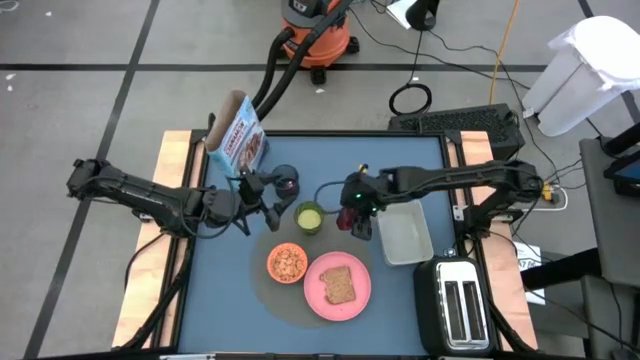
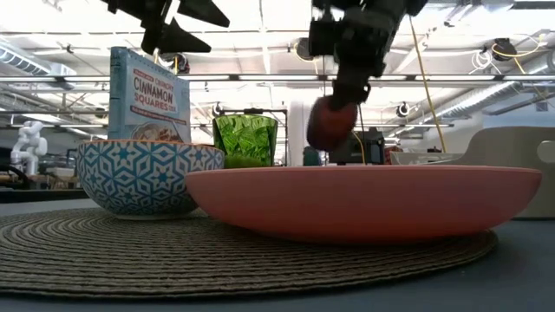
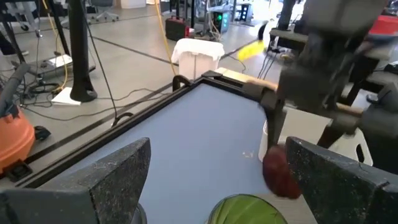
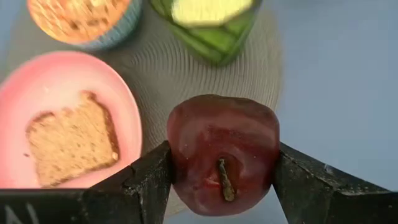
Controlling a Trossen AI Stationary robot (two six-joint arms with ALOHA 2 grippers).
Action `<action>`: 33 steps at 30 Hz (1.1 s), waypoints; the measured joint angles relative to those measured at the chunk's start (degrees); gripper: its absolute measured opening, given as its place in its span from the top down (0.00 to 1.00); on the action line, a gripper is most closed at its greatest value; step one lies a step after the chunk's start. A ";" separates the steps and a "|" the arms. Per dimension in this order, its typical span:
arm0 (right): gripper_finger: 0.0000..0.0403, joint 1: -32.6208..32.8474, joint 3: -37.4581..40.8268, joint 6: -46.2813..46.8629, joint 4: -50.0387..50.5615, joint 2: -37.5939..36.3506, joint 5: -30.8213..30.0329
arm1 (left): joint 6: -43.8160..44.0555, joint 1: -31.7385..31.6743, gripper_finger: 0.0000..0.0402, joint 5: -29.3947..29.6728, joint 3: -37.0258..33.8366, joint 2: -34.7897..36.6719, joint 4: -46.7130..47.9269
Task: Arrange a breakfast setting
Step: Put the apple on the gray placemat to the right of the cup of milk
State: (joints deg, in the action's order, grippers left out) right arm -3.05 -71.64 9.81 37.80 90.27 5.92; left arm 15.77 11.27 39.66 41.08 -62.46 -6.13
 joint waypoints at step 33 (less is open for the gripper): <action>0.41 0.02 -0.08 -1.54 1.51 10.83 0.11 | -0.39 0.00 0.06 -0.07 0.00 -0.02 -0.61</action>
State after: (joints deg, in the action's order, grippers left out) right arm -3.03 -71.72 8.27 39.31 101.10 6.02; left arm 15.38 11.27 39.59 41.08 -62.48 -6.74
